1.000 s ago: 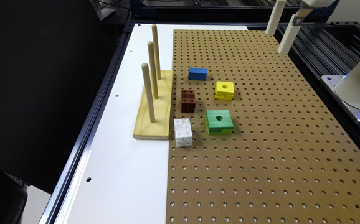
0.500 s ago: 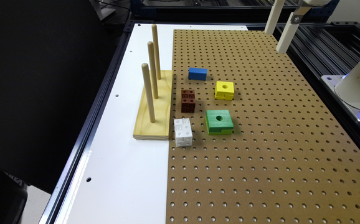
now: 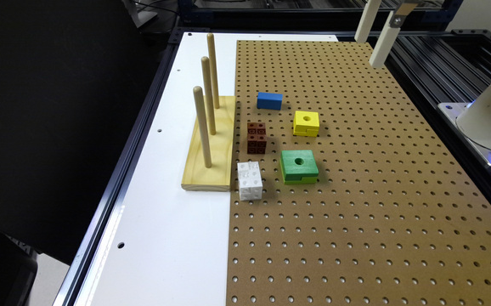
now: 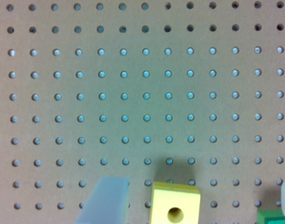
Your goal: Pick up narrow blue stick.
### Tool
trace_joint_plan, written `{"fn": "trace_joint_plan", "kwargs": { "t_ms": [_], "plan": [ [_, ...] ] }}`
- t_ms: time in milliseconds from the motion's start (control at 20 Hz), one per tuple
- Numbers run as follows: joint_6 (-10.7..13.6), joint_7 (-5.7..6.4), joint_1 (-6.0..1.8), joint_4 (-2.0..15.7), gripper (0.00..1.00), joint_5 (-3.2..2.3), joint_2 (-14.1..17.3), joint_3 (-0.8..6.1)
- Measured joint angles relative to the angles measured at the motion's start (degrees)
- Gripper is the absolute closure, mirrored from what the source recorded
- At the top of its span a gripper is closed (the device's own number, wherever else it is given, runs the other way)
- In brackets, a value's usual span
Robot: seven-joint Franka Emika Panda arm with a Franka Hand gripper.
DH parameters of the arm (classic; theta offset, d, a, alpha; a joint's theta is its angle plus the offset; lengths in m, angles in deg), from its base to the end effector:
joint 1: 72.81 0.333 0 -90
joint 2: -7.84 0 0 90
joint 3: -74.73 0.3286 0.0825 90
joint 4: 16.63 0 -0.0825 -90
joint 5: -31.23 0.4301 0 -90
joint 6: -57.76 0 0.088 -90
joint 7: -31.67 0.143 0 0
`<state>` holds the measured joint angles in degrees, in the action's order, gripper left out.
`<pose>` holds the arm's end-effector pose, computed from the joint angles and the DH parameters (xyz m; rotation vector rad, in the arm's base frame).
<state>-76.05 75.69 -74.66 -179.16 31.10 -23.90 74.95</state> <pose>0.3721 -0.0110 0.2992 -2.8809 1.2108 -0.0789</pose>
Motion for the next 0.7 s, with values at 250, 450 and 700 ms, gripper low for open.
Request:
{"fn": "trace_joint_plan", "kwargs": {
  "t_ms": [250,450,700],
  "plan": [
    [-0.99,-0.17,-0.3,2.24,0.0,-0.01,3.27,0.0],
    [-1.02,-0.33,-0.73,4.43,0.0,-0.15,5.69,-0.01],
    [-1.03,-1.44,-1.89,7.68,0.0,-0.19,9.35,-0.03]
  ]
}}
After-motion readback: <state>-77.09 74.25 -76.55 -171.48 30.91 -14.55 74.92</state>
